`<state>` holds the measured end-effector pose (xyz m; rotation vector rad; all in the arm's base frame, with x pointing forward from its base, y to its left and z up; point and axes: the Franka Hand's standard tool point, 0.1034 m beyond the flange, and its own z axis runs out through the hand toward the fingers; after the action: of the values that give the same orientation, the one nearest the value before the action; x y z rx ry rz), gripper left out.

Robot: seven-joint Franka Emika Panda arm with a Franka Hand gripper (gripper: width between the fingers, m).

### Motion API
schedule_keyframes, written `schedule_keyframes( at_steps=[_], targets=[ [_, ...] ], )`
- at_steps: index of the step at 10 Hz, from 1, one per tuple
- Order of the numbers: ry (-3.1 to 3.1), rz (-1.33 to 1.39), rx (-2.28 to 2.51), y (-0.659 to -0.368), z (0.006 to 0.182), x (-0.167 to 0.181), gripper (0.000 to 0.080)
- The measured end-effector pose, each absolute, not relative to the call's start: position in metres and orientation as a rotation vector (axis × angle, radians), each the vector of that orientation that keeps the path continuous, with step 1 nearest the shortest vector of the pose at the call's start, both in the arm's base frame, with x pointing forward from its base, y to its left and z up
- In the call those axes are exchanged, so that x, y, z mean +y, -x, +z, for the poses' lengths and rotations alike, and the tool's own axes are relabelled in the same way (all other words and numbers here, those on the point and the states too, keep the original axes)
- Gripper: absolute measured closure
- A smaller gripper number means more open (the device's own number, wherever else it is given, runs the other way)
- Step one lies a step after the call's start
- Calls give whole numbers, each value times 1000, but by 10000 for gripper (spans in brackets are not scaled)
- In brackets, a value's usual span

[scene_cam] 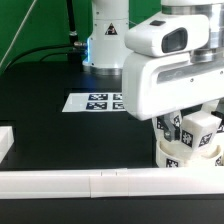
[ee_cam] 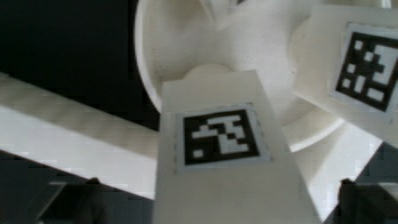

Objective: Assemble stool

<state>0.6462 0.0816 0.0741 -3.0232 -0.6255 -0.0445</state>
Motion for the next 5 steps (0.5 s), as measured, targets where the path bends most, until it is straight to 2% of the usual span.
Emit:
schedule_keyframes(
  at_steps=[2, 3, 4, 5],
  targets=[
    [3034, -43, -565, -646, 74, 82, 165],
    [3050, -40, -462, -646, 74, 82, 336],
    [3061, -38, -378, -646, 74, 82, 465],
    [3075, -33, -227, -646, 74, 82, 465]
  ],
)
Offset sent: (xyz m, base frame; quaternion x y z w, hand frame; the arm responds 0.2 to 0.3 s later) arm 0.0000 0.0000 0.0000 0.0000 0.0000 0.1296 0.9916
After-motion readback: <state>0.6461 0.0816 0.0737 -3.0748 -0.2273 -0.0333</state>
